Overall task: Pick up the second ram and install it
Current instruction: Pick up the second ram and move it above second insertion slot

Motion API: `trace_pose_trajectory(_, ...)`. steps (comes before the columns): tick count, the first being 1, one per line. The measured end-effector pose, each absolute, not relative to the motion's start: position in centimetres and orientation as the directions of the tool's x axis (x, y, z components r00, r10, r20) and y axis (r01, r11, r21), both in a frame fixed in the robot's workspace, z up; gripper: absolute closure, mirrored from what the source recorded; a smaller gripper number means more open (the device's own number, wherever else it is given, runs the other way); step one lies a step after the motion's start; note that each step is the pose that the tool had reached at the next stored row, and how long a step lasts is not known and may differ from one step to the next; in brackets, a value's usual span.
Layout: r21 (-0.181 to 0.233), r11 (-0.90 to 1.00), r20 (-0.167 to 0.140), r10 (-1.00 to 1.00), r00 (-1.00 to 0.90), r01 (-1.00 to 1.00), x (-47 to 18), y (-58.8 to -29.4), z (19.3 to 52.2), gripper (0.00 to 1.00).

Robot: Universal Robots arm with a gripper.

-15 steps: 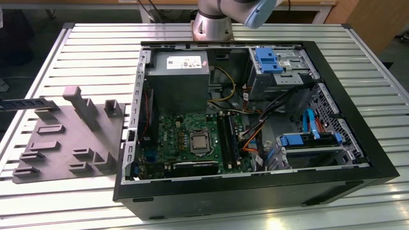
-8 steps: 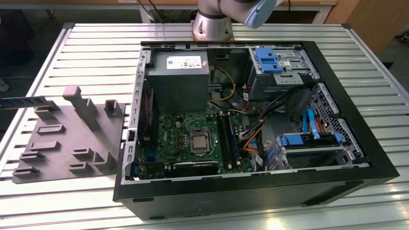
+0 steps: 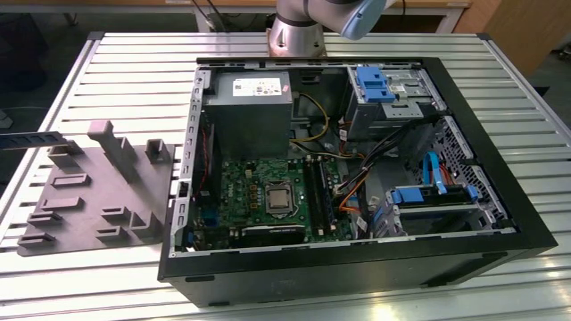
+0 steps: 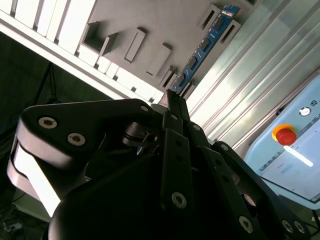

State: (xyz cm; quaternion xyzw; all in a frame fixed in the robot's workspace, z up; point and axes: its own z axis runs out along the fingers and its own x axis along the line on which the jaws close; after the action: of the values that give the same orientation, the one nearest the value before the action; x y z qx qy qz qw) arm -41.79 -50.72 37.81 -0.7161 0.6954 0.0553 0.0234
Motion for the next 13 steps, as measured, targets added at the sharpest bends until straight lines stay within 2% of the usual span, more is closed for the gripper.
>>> trace_pose_trajectory(13, 0.043, -0.032, -0.116, -0.993, 0.027, -0.999, -41.79, -50.72, 38.45, 0.88)
